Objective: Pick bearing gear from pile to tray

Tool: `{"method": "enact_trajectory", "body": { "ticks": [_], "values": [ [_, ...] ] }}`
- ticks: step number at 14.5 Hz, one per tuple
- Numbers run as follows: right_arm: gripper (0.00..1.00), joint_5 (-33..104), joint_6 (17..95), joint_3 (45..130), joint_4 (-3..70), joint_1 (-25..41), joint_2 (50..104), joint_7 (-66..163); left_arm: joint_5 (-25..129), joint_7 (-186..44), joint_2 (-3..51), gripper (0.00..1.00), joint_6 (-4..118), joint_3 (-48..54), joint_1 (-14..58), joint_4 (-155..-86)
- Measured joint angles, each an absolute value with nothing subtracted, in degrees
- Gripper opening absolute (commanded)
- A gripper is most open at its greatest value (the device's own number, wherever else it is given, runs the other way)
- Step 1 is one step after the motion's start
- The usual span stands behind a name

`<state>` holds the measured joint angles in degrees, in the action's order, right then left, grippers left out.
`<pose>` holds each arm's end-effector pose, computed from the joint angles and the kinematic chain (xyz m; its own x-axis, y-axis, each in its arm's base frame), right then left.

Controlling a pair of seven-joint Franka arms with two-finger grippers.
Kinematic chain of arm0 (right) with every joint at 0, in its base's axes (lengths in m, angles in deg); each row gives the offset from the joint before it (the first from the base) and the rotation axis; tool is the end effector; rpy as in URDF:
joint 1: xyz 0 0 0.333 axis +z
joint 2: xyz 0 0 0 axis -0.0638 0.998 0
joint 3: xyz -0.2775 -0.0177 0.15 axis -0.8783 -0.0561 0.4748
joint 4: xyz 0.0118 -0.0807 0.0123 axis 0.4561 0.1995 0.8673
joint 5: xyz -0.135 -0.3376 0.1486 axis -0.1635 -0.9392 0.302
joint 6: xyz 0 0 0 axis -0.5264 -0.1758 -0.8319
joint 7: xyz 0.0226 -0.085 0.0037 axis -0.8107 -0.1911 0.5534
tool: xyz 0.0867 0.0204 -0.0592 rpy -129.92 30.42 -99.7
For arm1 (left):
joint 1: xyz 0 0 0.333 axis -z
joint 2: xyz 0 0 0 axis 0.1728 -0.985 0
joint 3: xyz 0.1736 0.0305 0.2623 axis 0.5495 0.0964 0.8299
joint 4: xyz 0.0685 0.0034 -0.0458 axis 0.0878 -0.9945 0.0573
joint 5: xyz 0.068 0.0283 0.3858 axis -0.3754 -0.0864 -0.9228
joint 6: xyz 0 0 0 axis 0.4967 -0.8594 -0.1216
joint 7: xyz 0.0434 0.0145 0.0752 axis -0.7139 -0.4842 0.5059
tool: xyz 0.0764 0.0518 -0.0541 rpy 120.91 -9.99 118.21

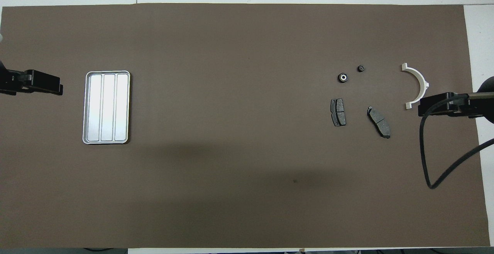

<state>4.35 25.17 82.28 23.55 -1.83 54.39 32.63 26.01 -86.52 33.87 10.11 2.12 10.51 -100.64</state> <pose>0.5071 0.0351 0.6563 0.9977 -0.0670 0.0033 -0.0670 -0.9977 0.0105 0.5554 -0.0403 0.6316 0.9966 -0.0763 0.0302 -0.0758 -0.9970 -0.0167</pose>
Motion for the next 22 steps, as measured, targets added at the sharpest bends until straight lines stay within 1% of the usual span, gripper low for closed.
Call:
{"method": "enact_trajectory", "body": {
  "ticks": [10,14,18,20,22],
  "values": [
    [1.00,4.3,24.7,82.3,23.5,-1.8,54.3,32.6,26.0,-86.5,33.9,1.00,11.0,2.1,10.6,-100.9],
    [1.00,4.3,22.4,82.2,23.5,-1.8,54.0,32.8,26.0,-86.5,33.9,1.00,12.3,2.2,10.6,-101.1],
    [1.00,4.3,22.2,82.0,23.6,-3.0,53.8,33.0,26.0,-86.5,33.9,1.00,12.9,2.2,10.6,-101.4],
    [1.00,4.4,22.7,82.1,23.8,-3.1,53.8,33.0,26.0,-86.5,33.9,1.00,12.9,2.2,10.6,-101.4],
    [1.00,4.4,25.9,82.2,25.4,-3.1,54.0,33.0,26.0,-86.5,33.9,1.00,13.1,2.2,10.6,-101.4]
  ]
}}
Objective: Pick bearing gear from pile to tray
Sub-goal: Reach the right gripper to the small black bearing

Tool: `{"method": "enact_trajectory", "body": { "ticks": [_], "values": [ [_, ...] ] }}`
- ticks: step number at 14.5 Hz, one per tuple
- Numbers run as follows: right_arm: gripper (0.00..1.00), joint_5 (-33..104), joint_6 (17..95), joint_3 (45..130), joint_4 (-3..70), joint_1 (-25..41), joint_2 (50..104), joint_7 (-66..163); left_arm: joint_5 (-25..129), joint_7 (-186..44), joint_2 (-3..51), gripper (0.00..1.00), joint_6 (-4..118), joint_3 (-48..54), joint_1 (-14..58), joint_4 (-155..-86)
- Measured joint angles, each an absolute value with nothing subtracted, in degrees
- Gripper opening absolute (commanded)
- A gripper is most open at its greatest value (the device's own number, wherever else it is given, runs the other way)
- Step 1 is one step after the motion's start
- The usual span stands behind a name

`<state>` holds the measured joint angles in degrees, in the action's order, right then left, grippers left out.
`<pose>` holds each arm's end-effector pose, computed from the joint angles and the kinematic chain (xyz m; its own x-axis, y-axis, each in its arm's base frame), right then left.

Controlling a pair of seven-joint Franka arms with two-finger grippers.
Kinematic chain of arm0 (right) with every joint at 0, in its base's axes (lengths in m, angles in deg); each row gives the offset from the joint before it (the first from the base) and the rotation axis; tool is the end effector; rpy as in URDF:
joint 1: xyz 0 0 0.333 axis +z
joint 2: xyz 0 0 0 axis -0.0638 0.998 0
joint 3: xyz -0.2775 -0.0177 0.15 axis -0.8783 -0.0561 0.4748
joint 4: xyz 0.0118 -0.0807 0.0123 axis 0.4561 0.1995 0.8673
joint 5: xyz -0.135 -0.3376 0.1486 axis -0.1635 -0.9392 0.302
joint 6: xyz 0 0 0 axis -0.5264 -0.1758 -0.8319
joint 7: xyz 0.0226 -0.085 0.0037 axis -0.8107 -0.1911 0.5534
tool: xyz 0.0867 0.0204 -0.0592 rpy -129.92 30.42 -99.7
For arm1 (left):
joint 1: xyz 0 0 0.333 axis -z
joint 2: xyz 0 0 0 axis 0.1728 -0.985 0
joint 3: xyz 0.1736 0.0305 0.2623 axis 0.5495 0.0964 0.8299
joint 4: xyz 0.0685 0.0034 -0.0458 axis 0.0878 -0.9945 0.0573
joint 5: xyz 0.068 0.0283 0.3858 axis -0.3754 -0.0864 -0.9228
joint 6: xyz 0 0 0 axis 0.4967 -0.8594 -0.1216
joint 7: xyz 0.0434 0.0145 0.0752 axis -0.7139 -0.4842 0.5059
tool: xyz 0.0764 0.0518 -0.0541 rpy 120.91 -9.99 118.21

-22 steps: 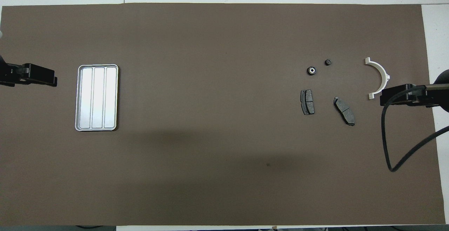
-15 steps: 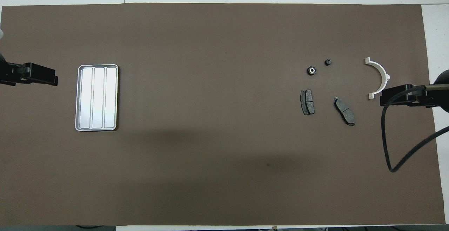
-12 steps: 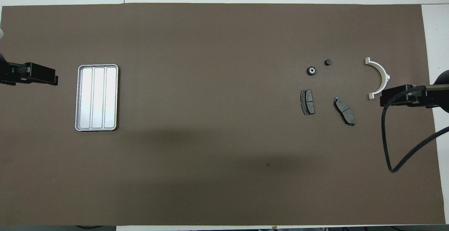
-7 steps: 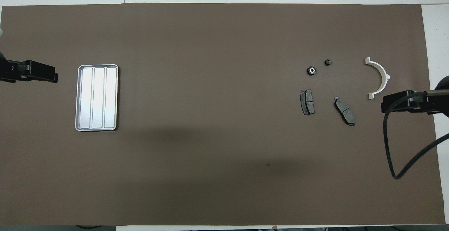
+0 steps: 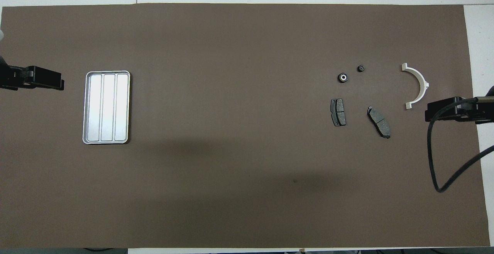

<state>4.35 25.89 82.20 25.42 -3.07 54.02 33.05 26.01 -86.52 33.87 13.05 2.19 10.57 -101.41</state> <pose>0.5069 0.0233 0.6454 0.9965 -0.0827 -0.0103 -0.0825 -0.9965 0.0123 0.5604 -0.0406 0.6300 0.9947 -0.0768 0.0680 -0.0758 -0.9970 -0.0167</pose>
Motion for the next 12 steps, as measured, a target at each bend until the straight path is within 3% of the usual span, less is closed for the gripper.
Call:
{"method": "enact_trajectory", "body": {
  "ticks": [3,8,12],
  "values": [
    [1.00,4.4,35.0,82.6,30.0,-2.1,56.9,32.7,26.0,-86.3,33.9,1.00,13.1,2.2,10.6,-101.4],
    [1.00,4.4,51.4,82.7,31.9,-0.4,72.9,27.8,26.0,-86.2,33.9,1.00,13.1,2.2,11.1,-102.0],
    [1.00,4.3,59.7,82.7,30.1,0.7,82.1,23.5,26.0,-85.5,35.2,1.00,15.5,2.1,11.3,-106.5]
  ]
}}
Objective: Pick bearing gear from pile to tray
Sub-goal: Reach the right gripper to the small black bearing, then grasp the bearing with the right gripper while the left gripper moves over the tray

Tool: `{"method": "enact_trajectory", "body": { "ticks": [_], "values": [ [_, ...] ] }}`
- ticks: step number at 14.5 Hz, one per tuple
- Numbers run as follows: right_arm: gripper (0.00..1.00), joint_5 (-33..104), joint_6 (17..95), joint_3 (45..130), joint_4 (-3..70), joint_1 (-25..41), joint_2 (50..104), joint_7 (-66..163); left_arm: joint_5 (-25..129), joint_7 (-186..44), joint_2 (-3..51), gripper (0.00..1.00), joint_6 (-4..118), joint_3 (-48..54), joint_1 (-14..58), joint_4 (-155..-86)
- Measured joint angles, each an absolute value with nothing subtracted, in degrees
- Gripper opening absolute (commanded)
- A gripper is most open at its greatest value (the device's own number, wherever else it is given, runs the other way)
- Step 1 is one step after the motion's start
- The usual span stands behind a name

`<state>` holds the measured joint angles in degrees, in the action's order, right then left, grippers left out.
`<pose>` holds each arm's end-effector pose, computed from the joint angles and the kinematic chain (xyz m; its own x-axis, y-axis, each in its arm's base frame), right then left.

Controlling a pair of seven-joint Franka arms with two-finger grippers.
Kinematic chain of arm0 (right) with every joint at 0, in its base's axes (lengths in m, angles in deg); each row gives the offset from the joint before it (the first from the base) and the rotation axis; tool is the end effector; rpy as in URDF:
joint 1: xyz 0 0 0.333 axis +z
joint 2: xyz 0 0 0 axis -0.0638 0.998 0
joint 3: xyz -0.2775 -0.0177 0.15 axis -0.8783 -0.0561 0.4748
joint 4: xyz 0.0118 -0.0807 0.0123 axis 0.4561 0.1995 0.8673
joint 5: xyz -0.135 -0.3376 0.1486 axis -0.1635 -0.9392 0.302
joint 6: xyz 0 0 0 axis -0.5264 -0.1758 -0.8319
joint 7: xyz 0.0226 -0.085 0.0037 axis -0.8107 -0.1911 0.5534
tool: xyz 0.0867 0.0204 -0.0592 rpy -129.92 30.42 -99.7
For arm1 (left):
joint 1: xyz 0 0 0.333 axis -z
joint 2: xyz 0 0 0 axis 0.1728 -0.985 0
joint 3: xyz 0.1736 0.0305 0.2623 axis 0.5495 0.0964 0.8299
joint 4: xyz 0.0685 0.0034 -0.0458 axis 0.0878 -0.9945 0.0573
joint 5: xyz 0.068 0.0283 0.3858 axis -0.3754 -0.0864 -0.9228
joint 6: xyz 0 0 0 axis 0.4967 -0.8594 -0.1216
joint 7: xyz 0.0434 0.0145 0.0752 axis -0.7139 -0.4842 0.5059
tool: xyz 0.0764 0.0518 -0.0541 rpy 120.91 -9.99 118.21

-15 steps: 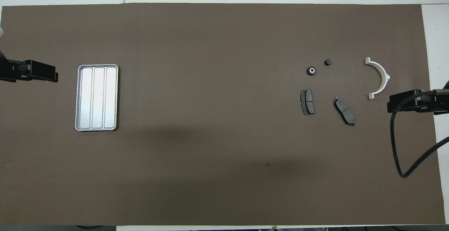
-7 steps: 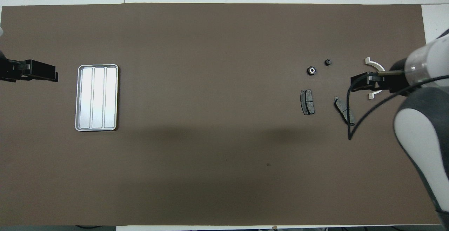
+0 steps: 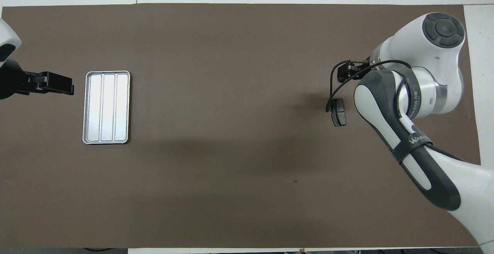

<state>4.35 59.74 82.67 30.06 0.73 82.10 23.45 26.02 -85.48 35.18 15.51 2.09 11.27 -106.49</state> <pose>0.6447 0.0747 0.3694 0.9848 -0.1738 0.0053 -0.1737 -0.9847 -0.0115 0.5548 -0.0485 0.6042 0.9963 -0.0734 0.0454 -0.0727 -0.9972 -0.0172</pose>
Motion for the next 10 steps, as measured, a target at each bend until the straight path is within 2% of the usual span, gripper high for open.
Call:
{"method": "enact_trajectory", "body": {
  "ticks": [6,10],
  "values": [
    [0.98,1.3,60.8,82.6,22.7,1.9,94.0,20.4,26.0,-83.8,39.8,1.00,24.2,2.1,11.3,-117.7],
    [0.95,-1.3,60.8,82.6,21.1,2.1,96.3,19.4,26.0,-83.6,41.3,1.00,28.5,2.1,11.3,-122.1]
  ]
}}
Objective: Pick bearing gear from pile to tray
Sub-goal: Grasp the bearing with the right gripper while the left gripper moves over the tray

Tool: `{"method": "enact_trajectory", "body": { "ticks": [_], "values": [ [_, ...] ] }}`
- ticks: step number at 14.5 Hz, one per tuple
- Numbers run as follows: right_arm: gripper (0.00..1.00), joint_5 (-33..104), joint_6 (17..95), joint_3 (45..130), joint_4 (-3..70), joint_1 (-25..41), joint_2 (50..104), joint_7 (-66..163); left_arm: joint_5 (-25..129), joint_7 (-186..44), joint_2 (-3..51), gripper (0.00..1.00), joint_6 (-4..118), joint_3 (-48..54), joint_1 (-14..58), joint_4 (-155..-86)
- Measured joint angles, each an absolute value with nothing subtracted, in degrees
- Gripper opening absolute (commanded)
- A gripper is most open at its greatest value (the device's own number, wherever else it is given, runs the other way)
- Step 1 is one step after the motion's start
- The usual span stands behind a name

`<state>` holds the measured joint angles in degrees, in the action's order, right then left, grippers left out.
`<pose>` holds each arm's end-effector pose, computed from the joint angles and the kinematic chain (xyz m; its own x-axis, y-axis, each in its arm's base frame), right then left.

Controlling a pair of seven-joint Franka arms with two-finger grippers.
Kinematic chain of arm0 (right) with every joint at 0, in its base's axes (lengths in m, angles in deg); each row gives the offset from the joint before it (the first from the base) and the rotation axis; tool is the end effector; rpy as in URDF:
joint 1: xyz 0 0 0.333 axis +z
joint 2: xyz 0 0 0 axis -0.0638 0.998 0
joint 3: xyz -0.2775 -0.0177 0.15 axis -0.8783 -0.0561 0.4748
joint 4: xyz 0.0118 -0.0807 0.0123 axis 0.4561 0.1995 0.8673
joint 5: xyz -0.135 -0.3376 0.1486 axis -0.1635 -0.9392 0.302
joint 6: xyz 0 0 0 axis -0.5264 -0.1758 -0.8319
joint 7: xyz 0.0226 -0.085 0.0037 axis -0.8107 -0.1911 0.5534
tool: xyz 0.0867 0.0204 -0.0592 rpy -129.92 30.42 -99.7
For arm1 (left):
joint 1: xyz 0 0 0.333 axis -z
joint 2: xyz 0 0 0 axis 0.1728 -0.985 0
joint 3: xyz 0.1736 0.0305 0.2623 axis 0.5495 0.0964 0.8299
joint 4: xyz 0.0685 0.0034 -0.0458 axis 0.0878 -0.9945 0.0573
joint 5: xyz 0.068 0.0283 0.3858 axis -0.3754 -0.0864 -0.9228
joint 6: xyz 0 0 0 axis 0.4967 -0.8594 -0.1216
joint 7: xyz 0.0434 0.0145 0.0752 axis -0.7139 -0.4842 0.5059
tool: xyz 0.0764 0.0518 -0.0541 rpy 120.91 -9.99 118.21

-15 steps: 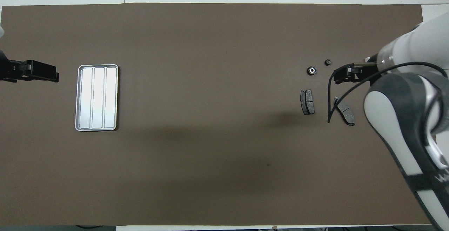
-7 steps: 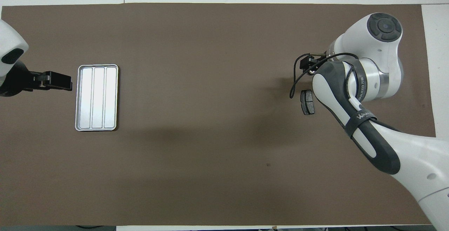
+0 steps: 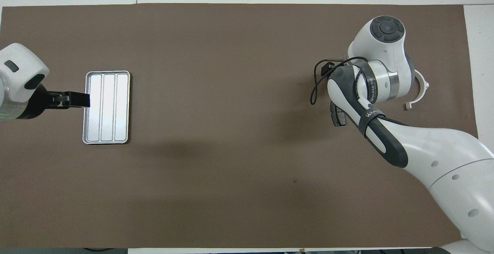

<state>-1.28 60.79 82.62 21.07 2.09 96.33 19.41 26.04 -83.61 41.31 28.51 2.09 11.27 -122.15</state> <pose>0.6823 0.0893 0.2756 0.9844 -0.1715 -0.0396 -0.1679 -0.9825 0.0803 0.5304 -0.0479 0.5510 0.9933 -0.0443 0.1063 -0.0425 -0.9989 -0.0190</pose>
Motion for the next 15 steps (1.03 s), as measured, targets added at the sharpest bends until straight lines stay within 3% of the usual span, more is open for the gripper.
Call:
{"method": "enact_trajectory", "body": {
  "ticks": [9,15],
  "values": [
    [0.72,-1.3,60.7,82.6,20.3,2.0,96.3,18.3,26.0,-83.6,41.4,1.00,29.4,2.1,11.3,-122.9],
    [0.47,-1.2,61.3,82.6,20.0,2.0,96.3,17.9,26.0,-83.6,41.4,1.00,29.6,2.1,11.3,-123.3]
  ]
}}
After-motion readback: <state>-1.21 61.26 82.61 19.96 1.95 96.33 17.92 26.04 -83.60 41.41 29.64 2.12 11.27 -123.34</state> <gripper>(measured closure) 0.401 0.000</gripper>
